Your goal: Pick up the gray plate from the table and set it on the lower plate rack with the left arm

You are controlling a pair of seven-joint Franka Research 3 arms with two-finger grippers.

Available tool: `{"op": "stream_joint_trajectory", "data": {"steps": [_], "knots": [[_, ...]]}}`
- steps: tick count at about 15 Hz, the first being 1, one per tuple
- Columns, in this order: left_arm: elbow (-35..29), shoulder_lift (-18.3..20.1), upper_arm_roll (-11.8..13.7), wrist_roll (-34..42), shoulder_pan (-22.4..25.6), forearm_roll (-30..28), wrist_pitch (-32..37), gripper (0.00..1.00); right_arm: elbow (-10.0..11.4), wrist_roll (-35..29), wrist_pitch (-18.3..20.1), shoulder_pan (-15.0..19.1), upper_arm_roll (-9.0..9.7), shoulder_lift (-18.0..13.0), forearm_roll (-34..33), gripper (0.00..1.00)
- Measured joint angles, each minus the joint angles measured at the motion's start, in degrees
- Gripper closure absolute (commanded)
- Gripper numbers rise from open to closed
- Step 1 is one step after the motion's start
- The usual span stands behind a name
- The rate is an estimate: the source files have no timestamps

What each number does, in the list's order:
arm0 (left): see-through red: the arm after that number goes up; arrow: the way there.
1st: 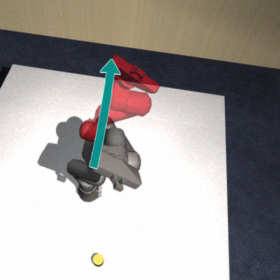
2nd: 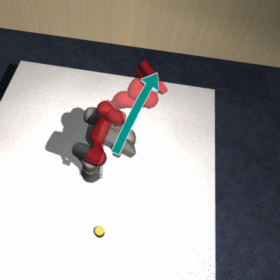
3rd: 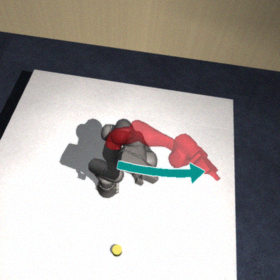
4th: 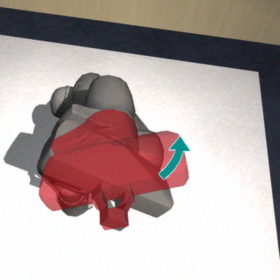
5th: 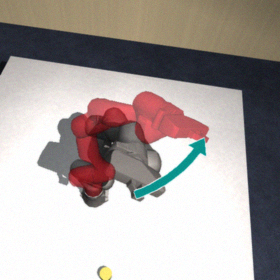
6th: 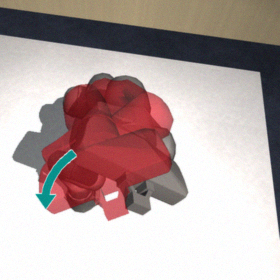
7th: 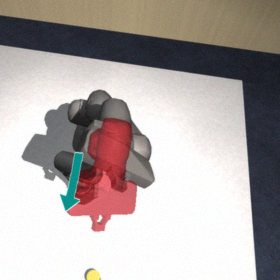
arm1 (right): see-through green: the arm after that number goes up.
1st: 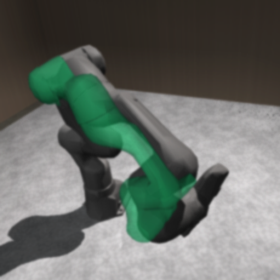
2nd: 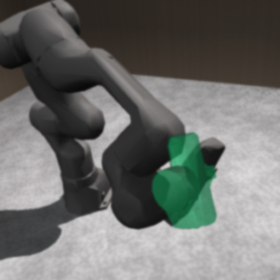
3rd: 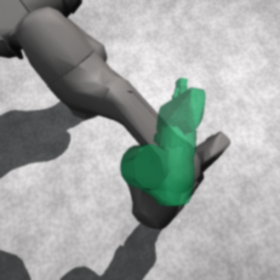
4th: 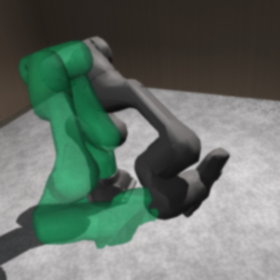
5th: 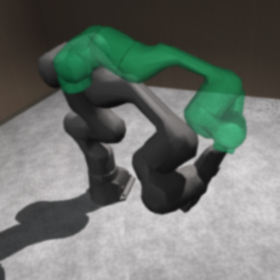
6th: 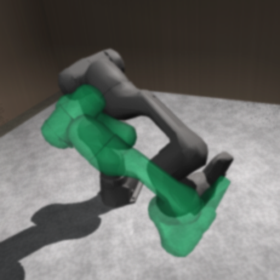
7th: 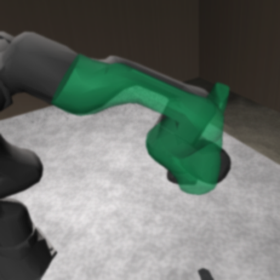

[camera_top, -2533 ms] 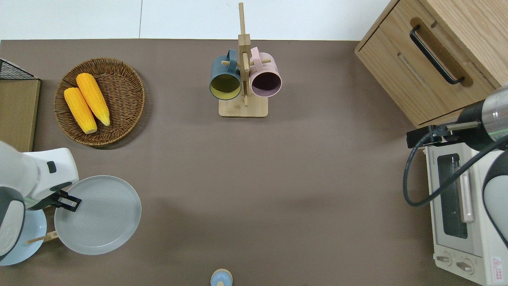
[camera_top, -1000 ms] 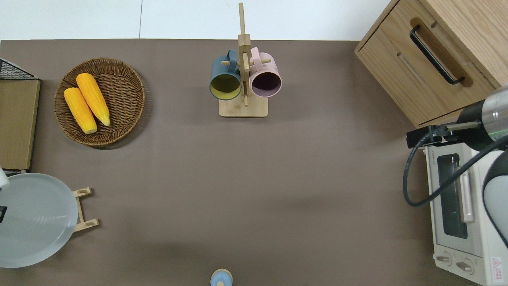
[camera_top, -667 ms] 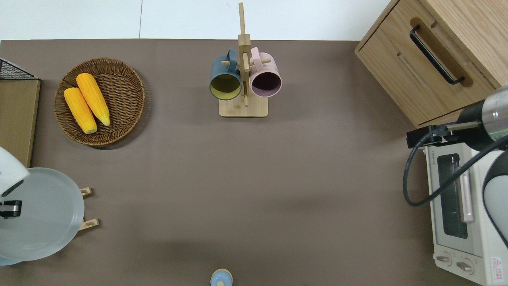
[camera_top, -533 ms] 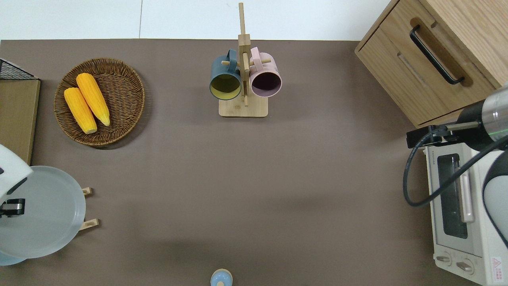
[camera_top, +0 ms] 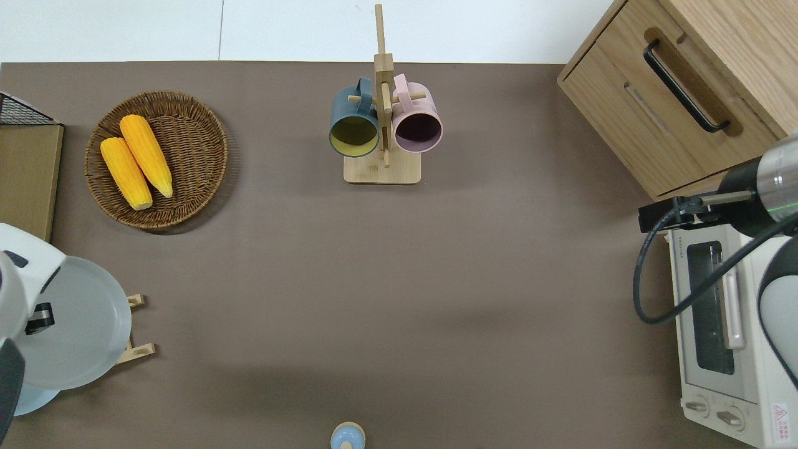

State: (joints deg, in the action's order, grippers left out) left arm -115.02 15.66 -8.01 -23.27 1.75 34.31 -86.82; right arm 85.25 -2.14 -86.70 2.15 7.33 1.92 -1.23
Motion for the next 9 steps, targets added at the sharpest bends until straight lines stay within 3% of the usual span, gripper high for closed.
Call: {"op": "stream_joint_trajectory", "data": {"steps": [9], "knots": [[-8.5, 0.0, -1.0, -9.8, 0.0, 11.0, -5.6, 1.00, 0.0, 0.0, 0.0, 0.0, 0.00, 0.0, 0.0, 0.017]]}}
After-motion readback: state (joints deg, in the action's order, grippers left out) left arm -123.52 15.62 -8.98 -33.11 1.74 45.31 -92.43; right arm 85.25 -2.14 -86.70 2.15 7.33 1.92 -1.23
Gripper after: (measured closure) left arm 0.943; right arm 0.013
